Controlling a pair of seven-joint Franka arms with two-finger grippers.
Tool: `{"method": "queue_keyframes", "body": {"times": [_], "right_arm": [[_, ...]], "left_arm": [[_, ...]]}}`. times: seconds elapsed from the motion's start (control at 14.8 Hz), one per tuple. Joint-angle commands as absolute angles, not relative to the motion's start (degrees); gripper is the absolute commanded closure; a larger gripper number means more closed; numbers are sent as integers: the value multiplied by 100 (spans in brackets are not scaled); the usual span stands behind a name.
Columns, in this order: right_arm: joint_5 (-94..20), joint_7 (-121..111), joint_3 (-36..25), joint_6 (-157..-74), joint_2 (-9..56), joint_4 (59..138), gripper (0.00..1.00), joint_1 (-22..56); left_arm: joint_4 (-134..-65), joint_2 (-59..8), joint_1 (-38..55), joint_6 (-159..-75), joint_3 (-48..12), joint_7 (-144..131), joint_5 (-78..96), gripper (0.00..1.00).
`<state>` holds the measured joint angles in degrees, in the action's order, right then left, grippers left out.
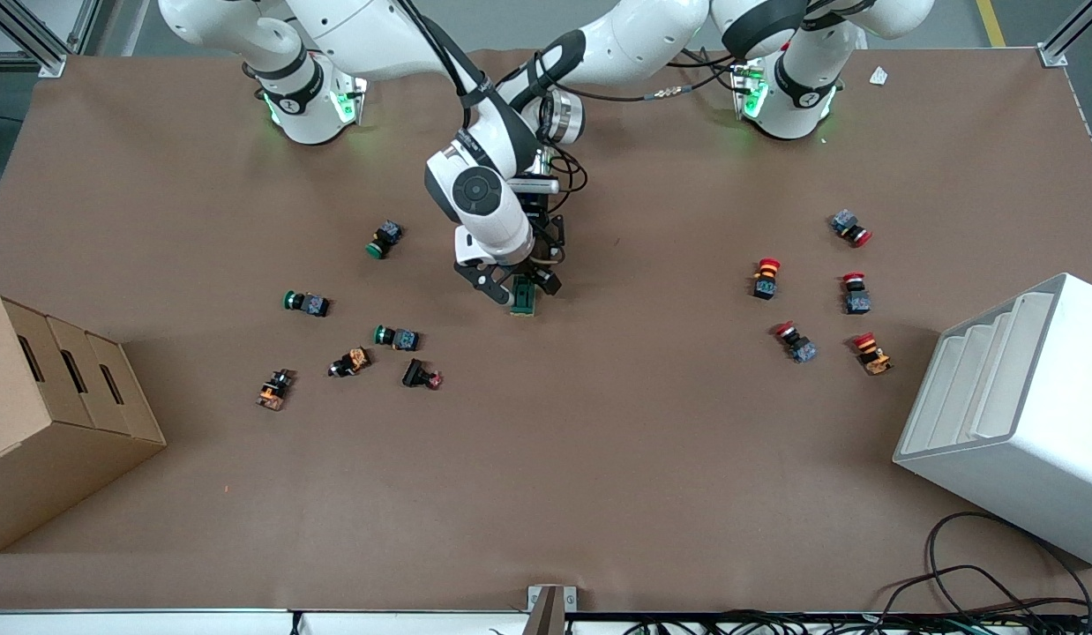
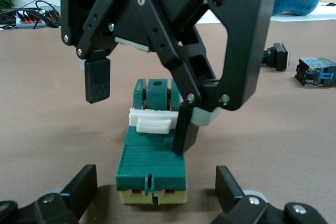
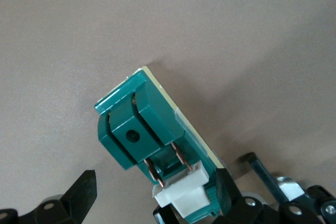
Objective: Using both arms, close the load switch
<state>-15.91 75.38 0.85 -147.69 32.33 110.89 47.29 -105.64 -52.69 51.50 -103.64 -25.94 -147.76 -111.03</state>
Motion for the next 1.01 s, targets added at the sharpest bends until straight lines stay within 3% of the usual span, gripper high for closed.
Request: {"method": "queue_keyframes", "body": {"times": [0.0, 0.94], "right_arm": [[-1731, 7699, 44, -14818, 3191, 11118, 0, 4860], [-1731, 7743, 26, -14775, 3182, 10504, 0, 4500]], "left_arm": [[-10397, -5484, 5212, -10345, -2558, -14801, -11092, 0], [-10415, -5467, 5203, -10266, -2514, -14783, -11127, 0]]}}
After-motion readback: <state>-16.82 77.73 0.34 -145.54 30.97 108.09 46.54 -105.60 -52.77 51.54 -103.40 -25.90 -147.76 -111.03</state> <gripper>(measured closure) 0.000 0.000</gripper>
